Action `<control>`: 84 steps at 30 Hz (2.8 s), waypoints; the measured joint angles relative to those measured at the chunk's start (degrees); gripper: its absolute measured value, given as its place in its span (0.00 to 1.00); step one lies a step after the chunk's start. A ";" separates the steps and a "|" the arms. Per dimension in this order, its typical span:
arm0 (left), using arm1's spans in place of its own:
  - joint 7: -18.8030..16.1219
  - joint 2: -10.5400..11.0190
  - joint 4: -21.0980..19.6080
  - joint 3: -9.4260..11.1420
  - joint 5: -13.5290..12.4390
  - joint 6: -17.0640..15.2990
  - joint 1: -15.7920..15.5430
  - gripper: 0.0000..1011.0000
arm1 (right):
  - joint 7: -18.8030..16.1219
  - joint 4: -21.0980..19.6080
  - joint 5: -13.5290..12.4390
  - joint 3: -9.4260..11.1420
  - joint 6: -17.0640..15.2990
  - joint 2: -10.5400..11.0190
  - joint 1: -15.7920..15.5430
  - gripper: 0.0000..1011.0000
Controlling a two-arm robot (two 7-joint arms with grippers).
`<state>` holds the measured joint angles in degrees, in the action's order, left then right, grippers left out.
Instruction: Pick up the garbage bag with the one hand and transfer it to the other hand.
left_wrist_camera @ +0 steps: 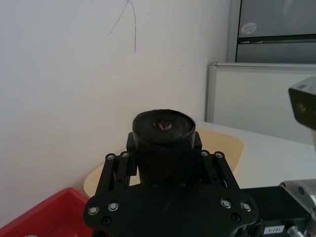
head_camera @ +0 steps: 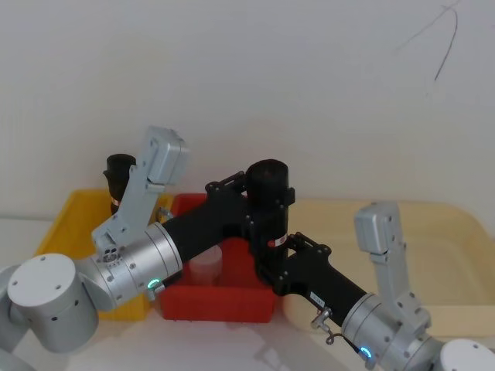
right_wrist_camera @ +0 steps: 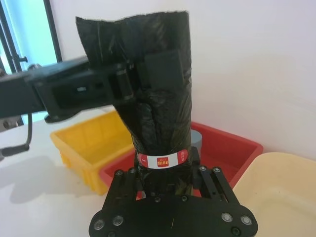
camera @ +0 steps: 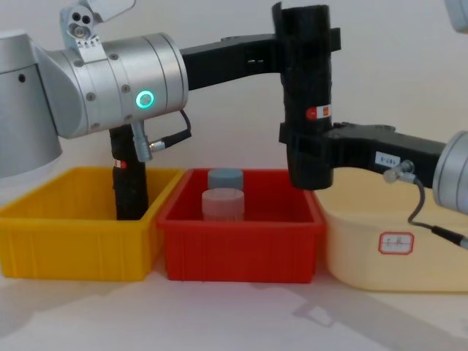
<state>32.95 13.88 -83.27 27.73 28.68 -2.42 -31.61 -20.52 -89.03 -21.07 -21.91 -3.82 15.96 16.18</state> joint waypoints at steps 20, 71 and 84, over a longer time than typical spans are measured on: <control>0.00 0.00 0.01 0.01 -0.04 -0.02 0.01 0.99 | 1.37 -1.61 -1.92 1.64 -0.05 0.64 -0.67 0.49; 0.00 0.00 0.02 0.01 -0.04 -0.01 0.01 0.99 | 12.86 4.28 3.31 12.43 -2.56 3.22 0.42 0.59; 0.00 0.00 0.02 0.01 -0.04 -0.01 0.01 0.99 | 11.71 2.95 4.93 12.66 -2.58 4.55 -0.48 0.95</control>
<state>32.95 13.89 -83.26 27.74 28.64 -2.43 -31.60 -8.81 -86.08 -16.14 -9.25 -6.40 20.50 15.71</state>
